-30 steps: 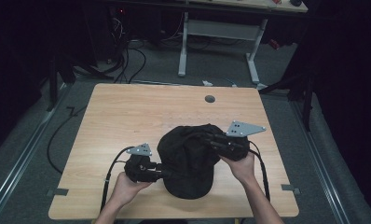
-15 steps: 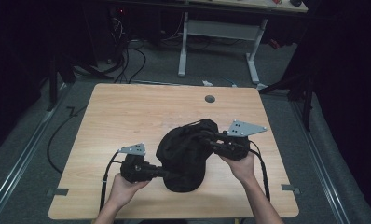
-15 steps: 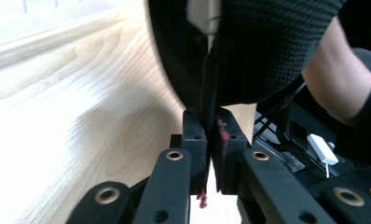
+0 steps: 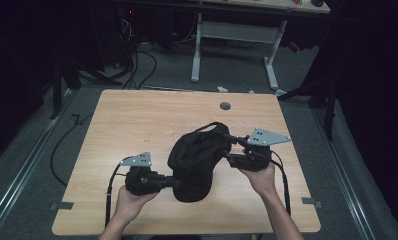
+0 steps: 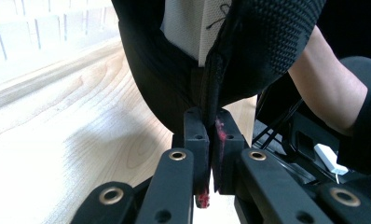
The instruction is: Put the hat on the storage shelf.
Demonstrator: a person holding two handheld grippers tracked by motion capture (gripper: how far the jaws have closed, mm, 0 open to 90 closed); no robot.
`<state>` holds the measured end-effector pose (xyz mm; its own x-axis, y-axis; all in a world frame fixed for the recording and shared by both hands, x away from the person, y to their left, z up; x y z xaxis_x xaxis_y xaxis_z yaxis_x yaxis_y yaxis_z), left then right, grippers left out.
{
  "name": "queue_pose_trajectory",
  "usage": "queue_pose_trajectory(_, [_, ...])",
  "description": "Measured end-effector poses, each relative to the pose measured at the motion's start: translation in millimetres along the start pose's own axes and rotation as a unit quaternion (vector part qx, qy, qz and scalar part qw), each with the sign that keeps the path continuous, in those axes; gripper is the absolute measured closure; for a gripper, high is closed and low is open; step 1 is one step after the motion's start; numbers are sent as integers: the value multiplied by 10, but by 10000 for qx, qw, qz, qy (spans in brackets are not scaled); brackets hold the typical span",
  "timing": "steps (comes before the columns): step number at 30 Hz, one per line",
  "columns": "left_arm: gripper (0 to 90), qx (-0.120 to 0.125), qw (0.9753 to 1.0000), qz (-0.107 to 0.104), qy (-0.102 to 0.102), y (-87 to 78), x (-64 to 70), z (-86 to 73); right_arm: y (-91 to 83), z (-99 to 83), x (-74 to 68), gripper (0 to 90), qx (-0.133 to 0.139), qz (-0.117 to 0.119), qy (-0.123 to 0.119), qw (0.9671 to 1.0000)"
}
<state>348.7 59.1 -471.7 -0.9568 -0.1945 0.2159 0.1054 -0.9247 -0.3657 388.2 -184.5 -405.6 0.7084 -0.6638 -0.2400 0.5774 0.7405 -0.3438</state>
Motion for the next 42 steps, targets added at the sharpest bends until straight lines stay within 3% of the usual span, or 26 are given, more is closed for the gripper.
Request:
queue_pose_trajectory(5, [867, -36, 9999, 110, 17, -14, -13, -2, -39, -12, 10, 352, 4, -103, 24, 9999])
queue_pose_trajectory(10, [867, 148, 9997, 210, -12, -100, -37, 35, -132, -117, 142, 329, 15, -245, 308, 9992])
queue_pose_trajectory(14, [867, 208, 9991, 363, 13, -165, -63, 75, -161, -333, 272, 331, -179, -439, 491, 9977])
queue_pose_trajectory(17, [866, 237, 9984, 506, 6, -193, -94, 97, -138, -634, 428, 335, -484, -754, 713, 9934])
queue_pose_trajectory(19, [866, 264, 9979, 596, 3, -208, -110, 112, -130, -715, 468, 338, -546, -836, 775, 9920])
queue_pose_trajectory(20, [866, 282, 9975, 642, 2, -216, -118, 119, -120, -873, 543, 341, -680, -989, 933, 9884])
queue_pose_trajectory(21, [866, 307, 9972, 688, -3, -223, -126, 125, -120, -873, 543, 341, -680, -989, 933, 9884])
queue_pose_trajectory(23, [866, 330, 9964, 782, -16, -237, -144, 137, -120, -1014, 612, 345, -776, -1142, 1068, 9847])
queue_pose_trajectory(29, [865, 407, 9936, 1049, -22, -276, -205, 185, -135, -1334, 799, 347, -1024, -1797, 1309, 9696])
queue_pose_trajectory(37, [865, 488, 9890, 1396, -1, -342, -288, 250, -161, -1580, 1029, 334, -1312, -2792, 1226, 9433])
queue_pose_trajectory(39, [865, 502, 9878, 1473, 13, -355, -319, 267, -162, -1614, 1057, 315, -1330, -2903, 1232, 9396])
queue_pose_trajectory(42, [865, 542, 9861, 1572, -11, -367, -364, 299, -170, -1616, 1070, 305, -1323, -2955, 1266, 9376])
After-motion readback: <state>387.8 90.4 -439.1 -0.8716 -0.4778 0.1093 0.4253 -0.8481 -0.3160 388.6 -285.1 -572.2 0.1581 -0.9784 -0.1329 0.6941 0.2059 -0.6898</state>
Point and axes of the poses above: each handheld gripper's, and its own axes: y roughly forward along the jaws, z roughly out of its top, x roughly to its right, the point moved 6 cm from there along y, roughly forward along the jaws, and after that the axes turned 13 degrees about y, right-handed, at the moved point
